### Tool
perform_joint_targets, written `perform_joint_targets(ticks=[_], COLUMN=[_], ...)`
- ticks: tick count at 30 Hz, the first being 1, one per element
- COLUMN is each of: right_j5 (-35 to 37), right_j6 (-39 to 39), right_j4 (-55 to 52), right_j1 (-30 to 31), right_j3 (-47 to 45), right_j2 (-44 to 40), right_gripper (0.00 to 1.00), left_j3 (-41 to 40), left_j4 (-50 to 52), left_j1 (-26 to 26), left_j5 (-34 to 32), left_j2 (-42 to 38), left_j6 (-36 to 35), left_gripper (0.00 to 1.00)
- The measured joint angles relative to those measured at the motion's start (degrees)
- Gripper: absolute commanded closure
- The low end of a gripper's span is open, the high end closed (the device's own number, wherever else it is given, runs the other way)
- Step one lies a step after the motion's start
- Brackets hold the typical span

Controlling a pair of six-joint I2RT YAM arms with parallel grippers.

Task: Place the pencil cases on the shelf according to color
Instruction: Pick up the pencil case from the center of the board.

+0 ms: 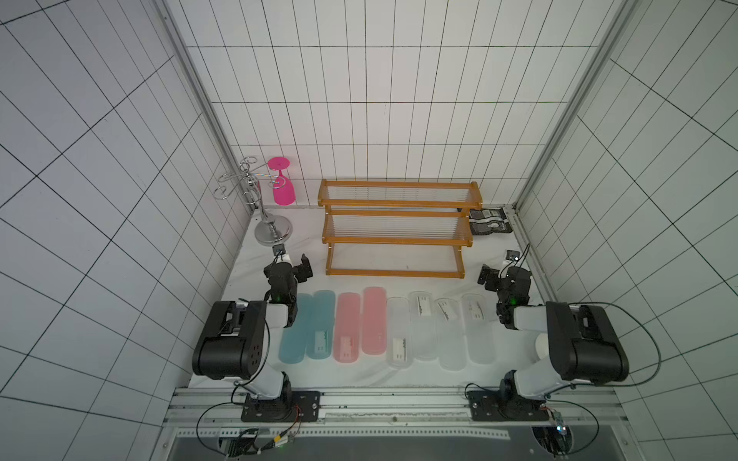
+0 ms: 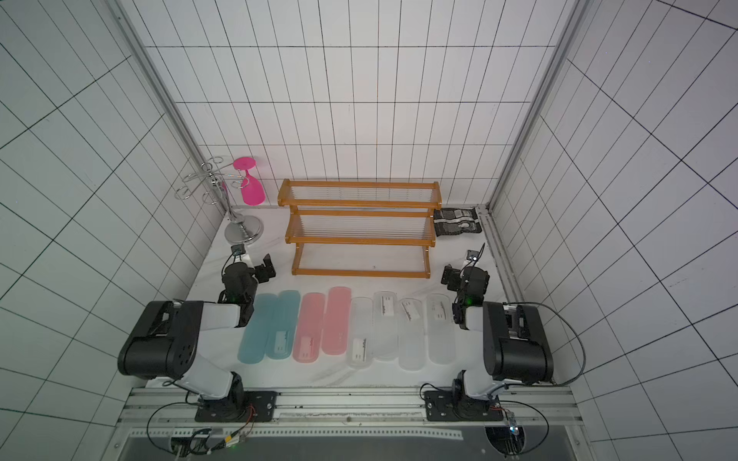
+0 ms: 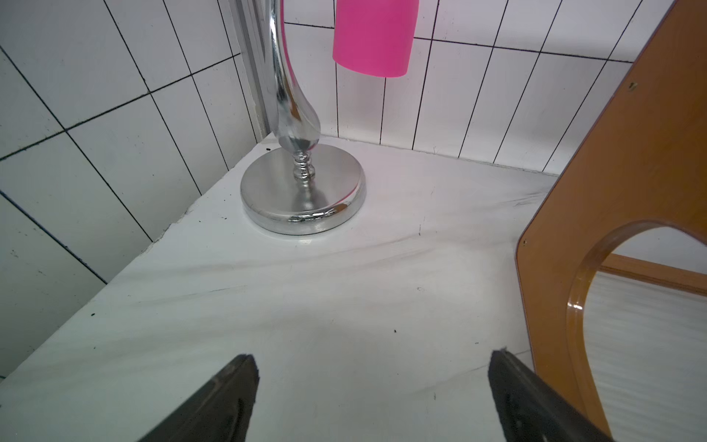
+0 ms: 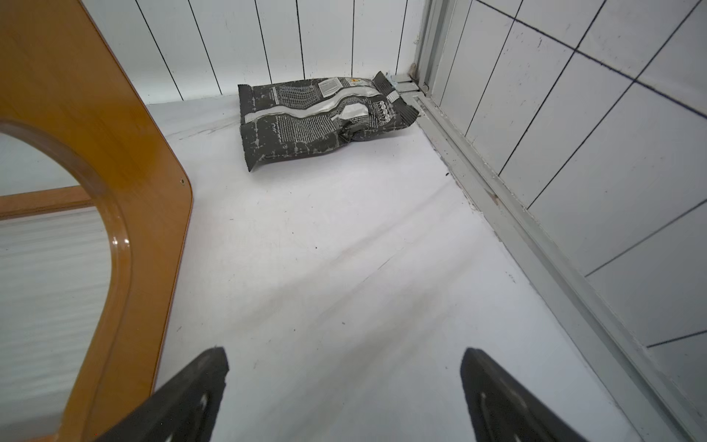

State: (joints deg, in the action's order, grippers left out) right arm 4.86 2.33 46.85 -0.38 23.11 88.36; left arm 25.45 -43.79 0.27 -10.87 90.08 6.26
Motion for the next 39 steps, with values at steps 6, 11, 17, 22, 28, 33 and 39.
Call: perform_joint_targets(ticks=[6, 11, 17, 22, 28, 33, 39], right_j5=[0.0, 0.0, 0.0, 0.0, 2.6, 4.4, -0.2], right_j6=[0.0, 0.0, 0.0, 0.0, 2.3, 10.8, 21.2], right_j4=[0.0, 0.0, 0.0, 0.0, -14.1, -37.2, -55.3], right_j1=[0.0, 0.0, 0.0, 0.0, 0.0, 0.0, 0.5], right_j3=[0.0, 0.0, 0.0, 0.0, 3.3, 16.8, 17.7], right_j2=[0.0, 0.0, 0.0, 0.0, -7.2, -16.9, -25.5], right_gripper=[0.01, 0.01, 0.01, 0.01, 0.01, 0.01, 0.01], left_j3=[0.0, 0.0, 0.0, 0.0, 7.4, 22.6, 26.2], left_j4=[0.0, 0.0, 0.0, -0.1, 16.4, 36.7, 50.8], left_j1=[0.0, 0.0, 0.0, 0.0, -2.4, -5.9, -4.8], left_j5=[0.0, 0.0, 0.0, 0.0, -6.9, -15.0, -6.3], left_j2=[0.0, 0.0, 0.0, 0.0, -5.7, -13.4, -20.8], left_j6=[0.0, 0.0, 0.0, -0.1, 1.6, 10.9, 20.9], left_gripper=[0.02, 0.02, 0.02, 0.02, 0.02, 0.02, 0.02])
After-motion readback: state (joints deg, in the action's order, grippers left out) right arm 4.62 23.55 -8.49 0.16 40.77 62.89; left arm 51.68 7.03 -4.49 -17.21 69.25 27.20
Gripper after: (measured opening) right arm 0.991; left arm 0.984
